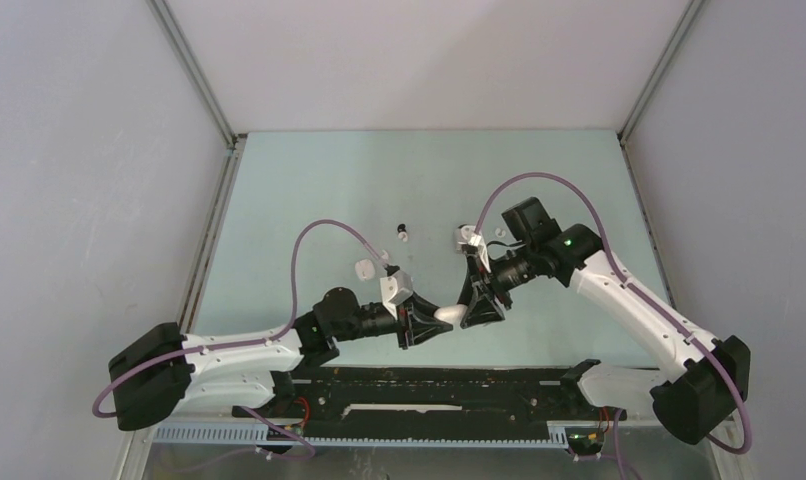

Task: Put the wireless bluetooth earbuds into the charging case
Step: Pass from the left arm to the right, then pass from the right arm to the left

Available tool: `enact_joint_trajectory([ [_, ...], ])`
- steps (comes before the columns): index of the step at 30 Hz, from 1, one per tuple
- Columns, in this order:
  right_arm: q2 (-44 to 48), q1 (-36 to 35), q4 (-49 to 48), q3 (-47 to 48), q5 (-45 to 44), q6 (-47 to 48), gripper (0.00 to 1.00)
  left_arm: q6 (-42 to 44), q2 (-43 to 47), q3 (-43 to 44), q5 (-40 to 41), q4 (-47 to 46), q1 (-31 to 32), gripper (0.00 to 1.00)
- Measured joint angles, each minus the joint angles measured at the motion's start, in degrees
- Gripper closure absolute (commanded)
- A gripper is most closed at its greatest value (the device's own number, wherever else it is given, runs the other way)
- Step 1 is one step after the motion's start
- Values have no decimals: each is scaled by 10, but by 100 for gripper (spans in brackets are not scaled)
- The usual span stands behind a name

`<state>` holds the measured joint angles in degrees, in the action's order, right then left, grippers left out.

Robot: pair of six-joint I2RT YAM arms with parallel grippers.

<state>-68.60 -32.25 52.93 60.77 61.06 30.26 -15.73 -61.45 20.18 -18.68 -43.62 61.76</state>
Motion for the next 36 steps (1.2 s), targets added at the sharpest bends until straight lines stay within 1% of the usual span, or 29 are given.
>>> enact_joint_trajectory([
  [2, 0, -8, -1, 0, -14, -1, 54, 7, 0, 2, -3, 7, 1, 98],
  [8, -7, -14, -8, 0, -30, -2, 73, 17, 0, 7, -12, 15, 1, 96],
  [9, -9, -14, -9, 0, -31, 0, 78, 18, 0, 7, -12, 18, 1, 93],
  [10, -10, -15, -9, 0, -31, 2, 81, 18, 0, 7, -12, 20, 0, 85],
  [11, -11, -15, -9, 0, -32, 3, 83, 18, 0, 7, -12, 23, 0, 73],
  [12, -12, -16, -9, 0, -33, 5, 87, 18, 0, 7, -12, 24, 1, 65],
  [13, -12, -16, -8, 0, -33, 7, 91, 18, 0, 7, -11, 25, 1, 59],
  [15, -14, -17, -8, 0, -31, 8, 94, 22, 0, 6, -8, 24, 1, 52],
  [17, -16, -17, -7, 0, -31, 8, 94, 23, 3, 3, -2, 15, 1, 50],
  [19, -17, -16, -6, 0, -31, 8, 94, 23, 12, -4, 5, 3, 1, 50],
  [24, -17, -14, -3, 0, -30, 8, 95, 21, 27, -25, 19, -24, 1, 53],
  [28, -17, -10, -3, 0, -28, 8, 95, 16, 26, -29, 21, -27, 1, 53],
  [36, -16, 3, -3, 0, -21, 8, 94, 7, 21, -29, 20, -35, 1, 50],
])
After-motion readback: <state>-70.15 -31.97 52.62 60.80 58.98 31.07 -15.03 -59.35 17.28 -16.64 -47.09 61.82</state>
